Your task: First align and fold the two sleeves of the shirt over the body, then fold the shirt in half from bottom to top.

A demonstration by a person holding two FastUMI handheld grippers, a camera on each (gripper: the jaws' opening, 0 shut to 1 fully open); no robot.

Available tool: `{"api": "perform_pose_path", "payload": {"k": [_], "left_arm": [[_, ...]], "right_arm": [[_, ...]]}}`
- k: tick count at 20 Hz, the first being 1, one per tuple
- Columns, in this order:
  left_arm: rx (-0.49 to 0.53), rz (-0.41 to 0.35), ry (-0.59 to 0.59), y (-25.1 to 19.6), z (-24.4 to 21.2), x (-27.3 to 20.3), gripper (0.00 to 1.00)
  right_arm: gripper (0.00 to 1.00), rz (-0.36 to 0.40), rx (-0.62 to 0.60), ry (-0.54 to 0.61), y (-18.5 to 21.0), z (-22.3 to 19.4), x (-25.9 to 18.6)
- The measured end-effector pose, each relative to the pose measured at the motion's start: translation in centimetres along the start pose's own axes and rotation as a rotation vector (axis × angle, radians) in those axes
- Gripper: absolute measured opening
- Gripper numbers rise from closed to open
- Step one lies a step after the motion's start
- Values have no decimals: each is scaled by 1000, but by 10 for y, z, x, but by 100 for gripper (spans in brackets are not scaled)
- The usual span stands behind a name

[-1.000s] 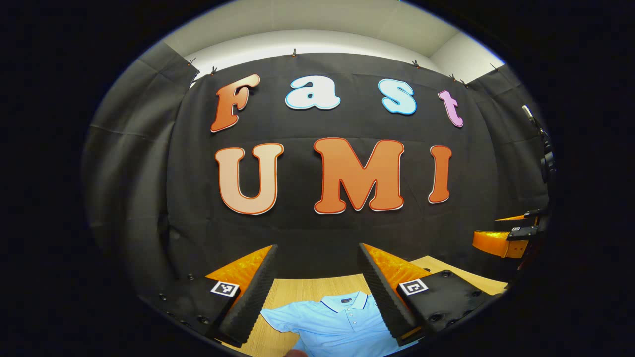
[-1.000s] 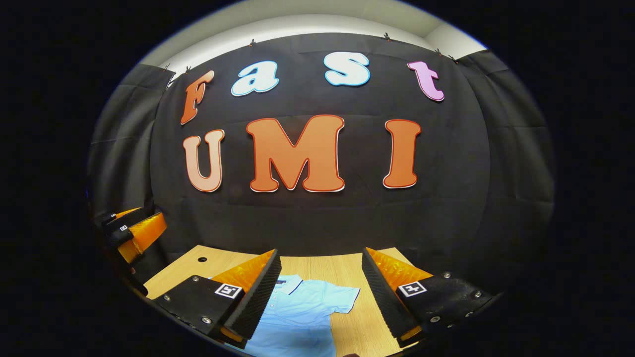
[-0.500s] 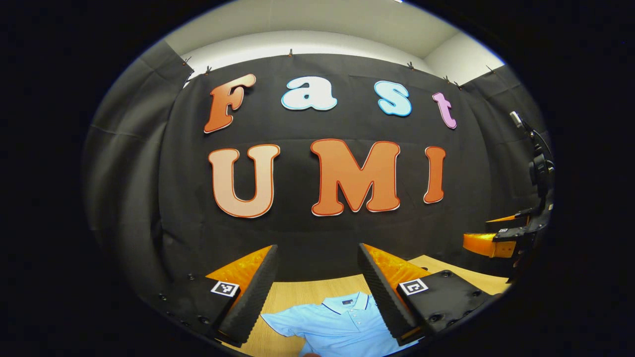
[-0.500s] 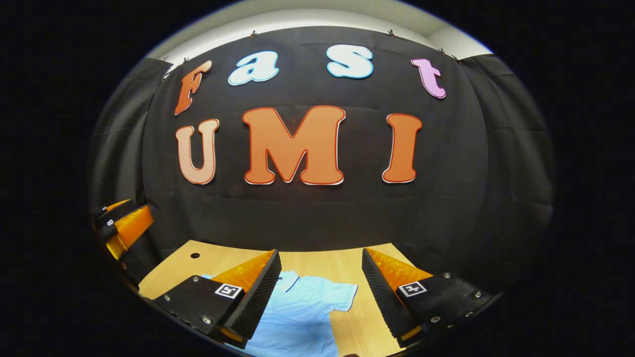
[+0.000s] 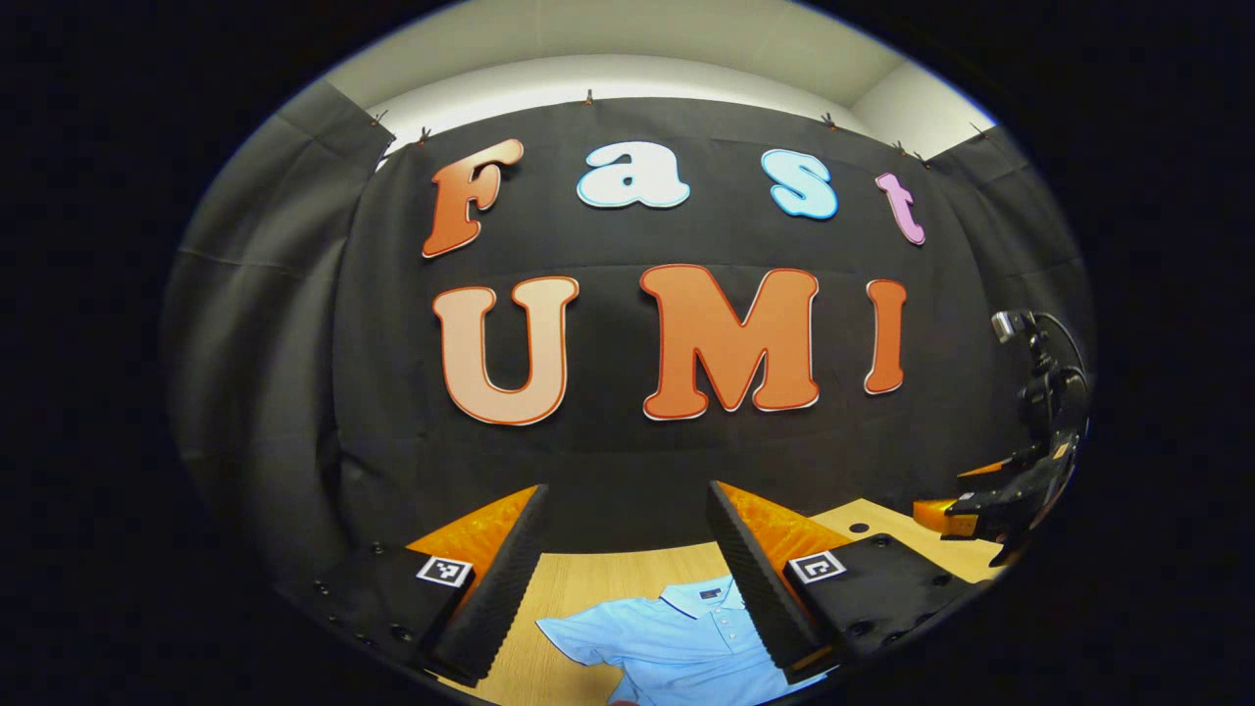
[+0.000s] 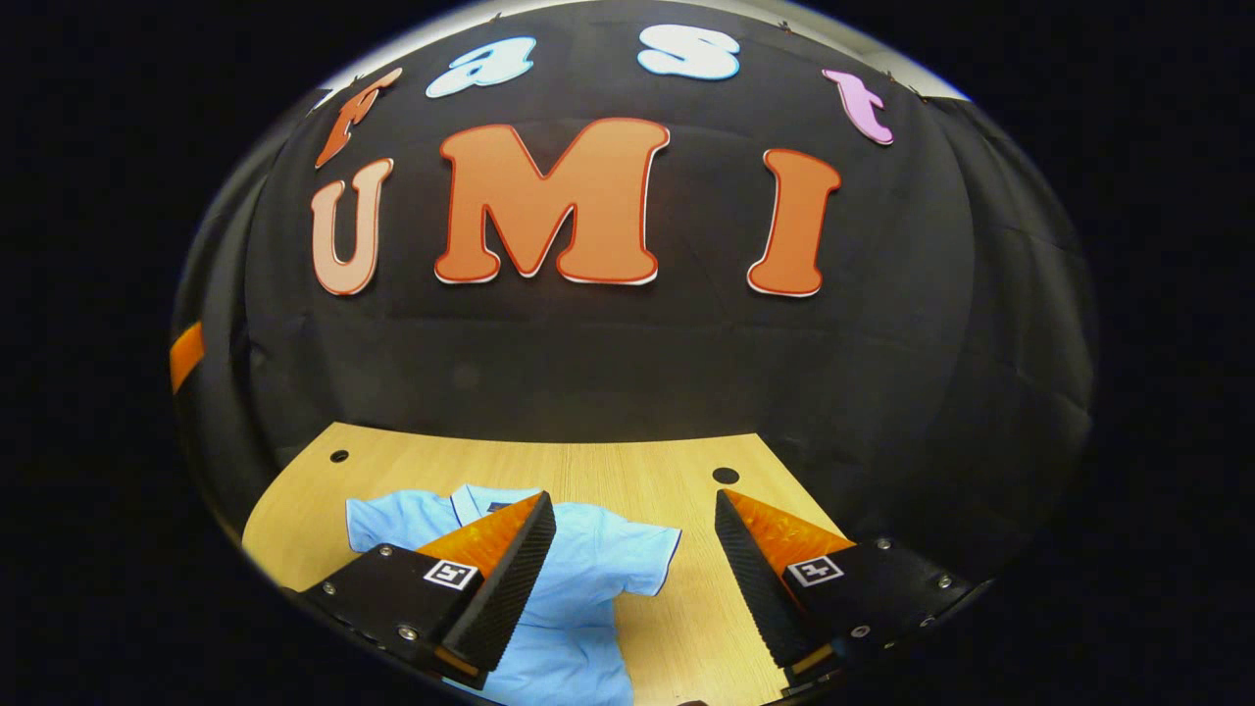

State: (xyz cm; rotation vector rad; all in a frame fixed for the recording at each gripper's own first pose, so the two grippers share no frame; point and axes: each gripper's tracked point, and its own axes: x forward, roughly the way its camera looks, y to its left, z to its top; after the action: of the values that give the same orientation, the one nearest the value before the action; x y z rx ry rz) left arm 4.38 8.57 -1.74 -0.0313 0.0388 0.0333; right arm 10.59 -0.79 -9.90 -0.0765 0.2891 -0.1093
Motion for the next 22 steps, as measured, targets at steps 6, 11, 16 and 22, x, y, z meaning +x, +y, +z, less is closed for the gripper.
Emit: {"api": "perform_pose_path", "payload": {"k": [6, 11, 16, 22], "left_arm": [[40, 74, 23, -9, -3, 14, 100], [61, 104, 53, -20, -9, 16, 100], [71, 125, 92, -25, -18, 12, 100], [74, 161, 129, -24, -29, 5, 100]], "right_arm": [[99, 27, -29, 200, -7, -64, 81], [98, 0, -8, 310, -26, -96, 122], [95, -18, 40, 475, -40, -136, 145], [89, 3, 33, 613, -33, -166, 165]]}}
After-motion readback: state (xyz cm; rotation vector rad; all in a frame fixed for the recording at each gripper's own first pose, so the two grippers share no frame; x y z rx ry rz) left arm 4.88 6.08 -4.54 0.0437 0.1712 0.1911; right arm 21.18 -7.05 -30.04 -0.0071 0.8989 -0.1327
